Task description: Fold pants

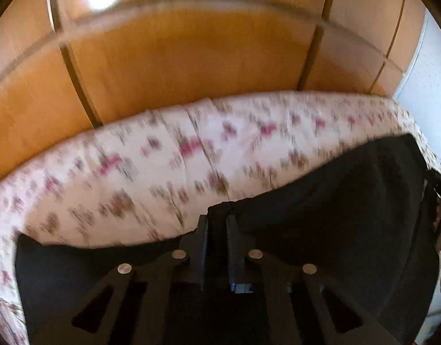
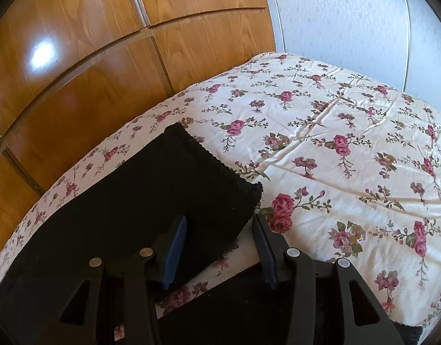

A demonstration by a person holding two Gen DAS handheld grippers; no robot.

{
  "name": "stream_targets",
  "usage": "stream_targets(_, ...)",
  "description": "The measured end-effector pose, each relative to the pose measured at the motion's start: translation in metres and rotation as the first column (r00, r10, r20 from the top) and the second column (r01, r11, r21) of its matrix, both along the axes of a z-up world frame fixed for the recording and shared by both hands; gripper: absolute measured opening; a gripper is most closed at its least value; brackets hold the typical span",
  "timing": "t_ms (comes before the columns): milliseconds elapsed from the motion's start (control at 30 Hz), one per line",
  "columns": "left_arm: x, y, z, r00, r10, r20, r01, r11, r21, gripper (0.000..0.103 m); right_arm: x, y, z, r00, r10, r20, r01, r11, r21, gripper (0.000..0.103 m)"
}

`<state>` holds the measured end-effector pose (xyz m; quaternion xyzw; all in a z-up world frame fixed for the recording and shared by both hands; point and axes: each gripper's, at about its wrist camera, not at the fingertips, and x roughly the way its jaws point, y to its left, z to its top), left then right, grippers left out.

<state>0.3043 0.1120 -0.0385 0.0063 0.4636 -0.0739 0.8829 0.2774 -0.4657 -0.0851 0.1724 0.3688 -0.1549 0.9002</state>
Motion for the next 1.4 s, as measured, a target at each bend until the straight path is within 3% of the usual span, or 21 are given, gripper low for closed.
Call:
stream_targets(167, 0.008, 0.002, 0.025, 0.986, 0.086, 0.14, -0.087, 0.996, 0.0, 0.011, -0.001, 0.002, 0.001, 1.0, -0.005, 0.003, 0.005, 1.0, -0.002, 0.047)
stream_targets(267, 0.024, -0.009, -0.001, 0.989, 0.089, 0.117, -0.104, 0.986, 0.132, 0.011, -0.001, 0.002, 0.0, 1.0, -0.005, 0.005, 0.005, 1.0, -0.006, 0.047)
stream_targets(333, 0.028, -0.011, -0.024, 0.986, 0.131, 0.107, -0.156, 0.951, 0.266, 0.011, -0.001, 0.001, 0.0, 1.0, -0.004, 0.008, 0.004, 1.0, -0.001, 0.047)
stream_targets(367, 0.029, -0.003, -0.029, 0.982, 0.161, 0.097, -0.182, 0.947, 0.264, 0.017, -0.001, 0.001, 0.0, 1.0, -0.005, 0.011, 0.005, 1.0, 0.002, 0.047)
stream_targets(433, 0.023, 0.024, -0.025, 0.972, 0.218, 0.082, -0.227, 0.967, 0.115, 0.028, -0.002, 0.001, 0.0, 1.0, -0.007, 0.013, 0.006, 1.0, 0.006, 0.047)
stream_targets(467, 0.017, 0.045, -0.019, 0.963, 0.26, 0.078, -0.261, 0.965, 0.012, 0.029, -0.002, 0.001, 0.0, 1.0, -0.007, 0.013, 0.007, 1.0, 0.006, 0.047)
stream_targets(500, 0.01, 0.065, -0.012, 0.948, 0.309, 0.082, -0.307, 0.951, -0.036, 0.03, -0.002, 0.001, 0.0, 1.0, -0.008, 0.014, 0.008, 1.0, 0.007, 0.047)
stream_targets(600, -0.01, 0.124, -0.001, 0.89, 0.445, 0.099, -0.443, 0.895, -0.045, 0.035, -0.003, 0.001, 0.0, 1.0, -0.01, 0.015, 0.01, 1.0, 0.008, 0.047)
stream_targets(767, -0.046, 0.203, -0.011, 0.815, 0.578, 0.031, -0.574, 0.814, -0.084, 0.042, -0.003, 0.001, 0.0, 1.0, -0.014, 0.016, 0.013, 1.0, 0.01, 0.047)
stream_targets(833, -0.052, 0.215, -0.021, 0.81, 0.586, -0.007, -0.585, 0.808, -0.073, 0.056, -0.003, 0.001, 0.001, 1.0, -0.014, 0.016, 0.014, 1.0, 0.01, 0.047)
stream_targets(933, -0.051, 0.22, -0.039, 0.808, 0.586, -0.062, -0.589, 0.806, -0.065, 0.058, -0.003, 0.002, 0.001, 1.0, -0.015, 0.015, 0.015, 1.0, 0.01, 0.047)
stream_targets(1000, -0.053, 0.207, -0.042, 0.81, 0.586, -0.021, -0.586, 0.81, -0.02, 0.059, -0.003, 0.002, 0.001, 1.0, -0.016, 0.015, 0.016, 1.0, 0.009, 0.047)
stream_targets(1033, -0.052, 0.199, -0.043, 0.815, 0.579, 0.005, -0.579, 0.815, 0.037, 0.059, -0.003, 0.002, 0.001, 1.0, -0.016, 0.014, 0.016, 1.0, 0.009, 0.047)
stream_targets(1100, -0.05, 0.186, -0.042, 0.822, 0.567, 0.052, -0.569, 0.816, 0.104, 0.044, -0.003, 0.002, 0.0, 1.0, -0.017, 0.013, 0.016, 1.0, 0.006, 0.047)
stream_targets(1133, -0.051, 0.179, -0.041, 0.829, 0.554, 0.081, -0.559, 0.816, 0.146, 0.024, -0.002, 0.002, 0.0, 1.0, -0.017, 0.013, 0.017, 1.0, 0.005, 0.047)
stream_targets(1167, -0.052, 0.17, -0.041, 0.835, 0.539, 0.114, -0.551, 0.812, 0.193, 0.015, -0.002, 0.002, 0.0, 1.0, -0.017, 0.013, 0.017, 1.0, 0.004, 0.047)
stream_targets(1233, -0.054, 0.164, -0.045, 0.83, 0.537, 0.15, -0.557, 0.795, 0.239, 0.012, -0.001, 0.003, 0.0, 1.0, -0.018, 0.012, 0.018, 1.0, 0.001, 0.047)
stream_targets(1300, -0.06, 0.172, -0.047, 0.788, 0.592, 0.172, -0.616, 0.752, 0.234, 0.011, -0.001, 0.003, 0.0, 1.0, -0.017, 0.011, 0.017, 1.0, 0.0, 0.047)
stream_targets(1333, -0.065, 0.183, -0.048, 0.746, 0.643, 0.174, -0.666, 0.713, 0.221, 0.011, -0.001, 0.003, 0.0, 1.0, -0.017, 0.011, 0.017, 1.0, -0.001, 0.047)
stream_targets(1367, -0.069, 0.189, -0.046, 0.719, 0.673, 0.171, -0.694, 0.692, 0.198, 0.011, -0.001, 0.003, 0.0, 1.0, -0.017, 0.012, 0.017, 1.0, 0.0, 0.047)
stream_targets(1400, -0.072, 0.196, -0.046, 0.709, 0.687, 0.163, -0.706, 0.688, 0.171, 0.013, -0.001, 0.003, 0.0, 1.0, -0.017, 0.011, 0.017, 1.0, 0.0, 0.047)
